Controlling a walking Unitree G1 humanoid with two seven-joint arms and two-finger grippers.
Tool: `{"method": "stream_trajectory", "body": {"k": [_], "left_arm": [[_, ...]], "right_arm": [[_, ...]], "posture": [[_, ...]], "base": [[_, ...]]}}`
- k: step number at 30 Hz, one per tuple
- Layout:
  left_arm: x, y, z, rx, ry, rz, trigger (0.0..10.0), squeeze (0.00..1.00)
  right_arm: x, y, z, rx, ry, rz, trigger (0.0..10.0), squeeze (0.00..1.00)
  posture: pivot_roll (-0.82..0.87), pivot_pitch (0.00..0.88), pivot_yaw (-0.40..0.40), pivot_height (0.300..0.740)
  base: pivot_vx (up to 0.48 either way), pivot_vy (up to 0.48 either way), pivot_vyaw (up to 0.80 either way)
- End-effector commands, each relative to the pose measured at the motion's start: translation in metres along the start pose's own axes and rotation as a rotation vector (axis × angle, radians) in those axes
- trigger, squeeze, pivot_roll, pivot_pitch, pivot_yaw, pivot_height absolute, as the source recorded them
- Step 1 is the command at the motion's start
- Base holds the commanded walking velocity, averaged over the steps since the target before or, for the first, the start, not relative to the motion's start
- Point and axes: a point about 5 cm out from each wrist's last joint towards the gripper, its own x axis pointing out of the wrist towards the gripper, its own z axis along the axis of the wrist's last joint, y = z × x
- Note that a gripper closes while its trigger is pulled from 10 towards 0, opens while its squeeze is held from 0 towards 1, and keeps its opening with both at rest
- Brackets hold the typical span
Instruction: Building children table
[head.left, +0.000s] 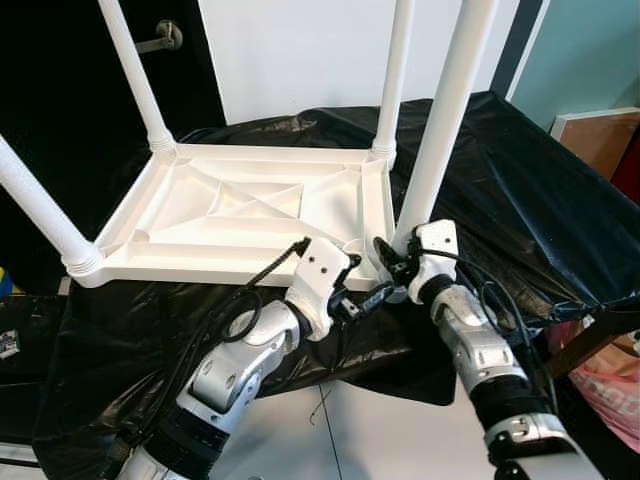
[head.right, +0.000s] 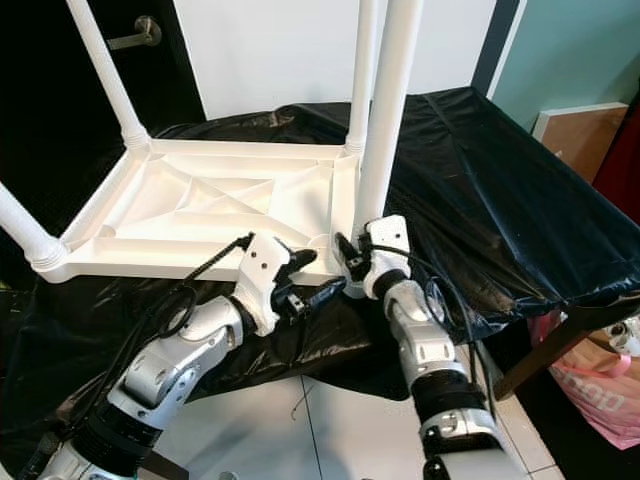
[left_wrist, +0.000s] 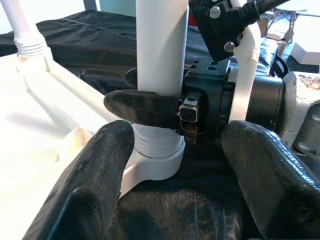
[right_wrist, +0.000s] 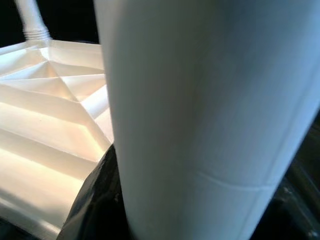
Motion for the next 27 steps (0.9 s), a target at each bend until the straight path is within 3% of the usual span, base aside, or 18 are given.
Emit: {"method": "stream_trajectory", "body": {"k": [1, 7, 11, 27], "left_arm": [[-0.001, -0.009, -0.003, 0.000, 0.018, -0.127, 10.0, 0.00], [-0.001, -0.010, -0.004, 0.000, 0.022, -0.136, 10.0, 0.00], [-0.001, -0.010, -0.003, 0.000, 0.022, -0.137, 10.0, 0.00], [0.000, -0.012, -0.002, -0.002, 0.019, -0.140, 10.0, 0.00]], "right_arm": [[-0.008, -0.001, -0.023, 0.021, 0.112, -0.033, 10.0, 0.00], [-0.011, 0.015, -0.027, 0.063, 0.121, -0.189, 10.0, 0.00], [-0.012, 0.032, -0.026, 0.113, 0.113, -0.188, 10.0, 0.00], [-0.013, 0.024, -0.015, 0.081, 0.077, -0.235, 10.0, 0.00]], "posture": [[-0.03, 0.026, 0.009, 0.740], [-0.02, 0.022, 0.006, 0.740], [-0.02, 0.019, 0.004, 0.740], [-0.02, 0.019, 0.001, 0.740]], "base": [[0.000, 0.000, 0.00], [0.000, 0.000, 0.00], [0.000, 0.000, 0.00], [0.000, 0.000, 0.00]]}}
